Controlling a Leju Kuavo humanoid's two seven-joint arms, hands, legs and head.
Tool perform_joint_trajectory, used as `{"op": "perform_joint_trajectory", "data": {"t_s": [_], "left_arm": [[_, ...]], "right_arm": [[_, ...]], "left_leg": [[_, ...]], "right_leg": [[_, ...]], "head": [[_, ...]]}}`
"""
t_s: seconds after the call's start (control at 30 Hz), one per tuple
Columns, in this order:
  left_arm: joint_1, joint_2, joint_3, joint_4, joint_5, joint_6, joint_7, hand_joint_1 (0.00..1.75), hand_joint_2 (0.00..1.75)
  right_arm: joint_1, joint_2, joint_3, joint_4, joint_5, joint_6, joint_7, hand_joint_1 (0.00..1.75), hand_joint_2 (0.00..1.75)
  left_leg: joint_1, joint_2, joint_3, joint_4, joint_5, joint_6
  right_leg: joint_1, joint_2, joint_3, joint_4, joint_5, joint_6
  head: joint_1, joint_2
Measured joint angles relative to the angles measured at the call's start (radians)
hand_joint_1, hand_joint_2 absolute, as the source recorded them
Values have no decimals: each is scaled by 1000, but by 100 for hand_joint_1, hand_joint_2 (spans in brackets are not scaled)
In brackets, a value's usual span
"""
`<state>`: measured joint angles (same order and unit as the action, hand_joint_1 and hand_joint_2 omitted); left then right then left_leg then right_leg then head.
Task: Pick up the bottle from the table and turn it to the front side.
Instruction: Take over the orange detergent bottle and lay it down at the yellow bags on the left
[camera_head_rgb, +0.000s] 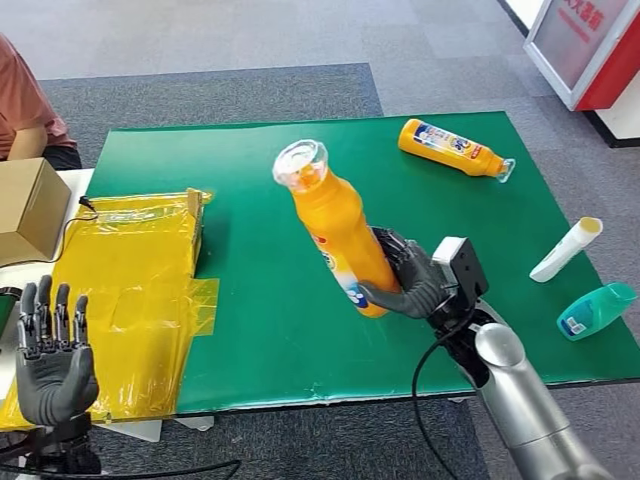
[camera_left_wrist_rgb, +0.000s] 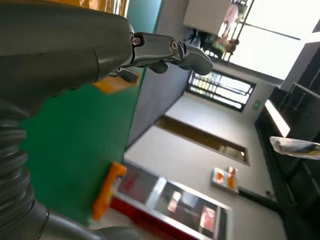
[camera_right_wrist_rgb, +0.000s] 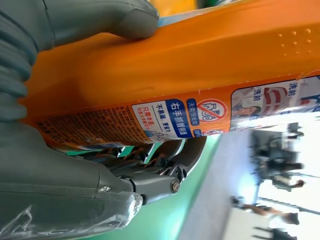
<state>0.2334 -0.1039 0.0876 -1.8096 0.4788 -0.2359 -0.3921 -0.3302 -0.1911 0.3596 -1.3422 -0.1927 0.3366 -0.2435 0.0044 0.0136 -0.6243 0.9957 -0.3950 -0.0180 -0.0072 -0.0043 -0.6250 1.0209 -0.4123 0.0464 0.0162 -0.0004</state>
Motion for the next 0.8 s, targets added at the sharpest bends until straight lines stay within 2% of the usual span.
{"op": "perform_joint_trajectory", "data": {"t_s": [0.17, 0.3, 0.53, 0.7, 0.8], "left_arm": [[-96, 36, -13, 72, 138, -116, 77, 0, 175], [-194, 70, -71, 127, 194, -179, 138, 0, 175], [-371, 119, -250, 210, 282, -167, 247, 0, 175], [-471, 148, -348, 246, 288, -142, 282, 0, 175], [-511, 162, -386, 261, 288, -134, 299, 0, 175]], "right_arm": [[-7, 65, 22, -41, 0, -17, -32, 175, 175], [-17, 101, 35, -47, -5, -13, -54, 175, 175], [-35, 152, 57, -46, 31, -39, -73, 175, 175], [-46, 170, 75, -46, 159, -141, -88, 175, 175], [-54, 178, 85, -46, 194, -170, -89, 175, 175]], "left_leg": [[1, 0, 0, 0, 2, -1], [1, 0, 0, 0, 2, -1], [0, 0, 0, 0, 3, 0], [0, 0, 0, 0, 3, -1], [0, 0, 0, 0, 3, -1]], "right_leg": [[1, 0, 0, 0, 0, -1], [1, 0, 0, 0, 2, -1], [0, 0, 0, 0, 3, -1], [1, 0, 0, 0, 3, -1], [1, 0, 0, 0, 3, -1]], "head": [[0, 0], [0, 0], [0, 0], [0, 0], [0, 0]]}}
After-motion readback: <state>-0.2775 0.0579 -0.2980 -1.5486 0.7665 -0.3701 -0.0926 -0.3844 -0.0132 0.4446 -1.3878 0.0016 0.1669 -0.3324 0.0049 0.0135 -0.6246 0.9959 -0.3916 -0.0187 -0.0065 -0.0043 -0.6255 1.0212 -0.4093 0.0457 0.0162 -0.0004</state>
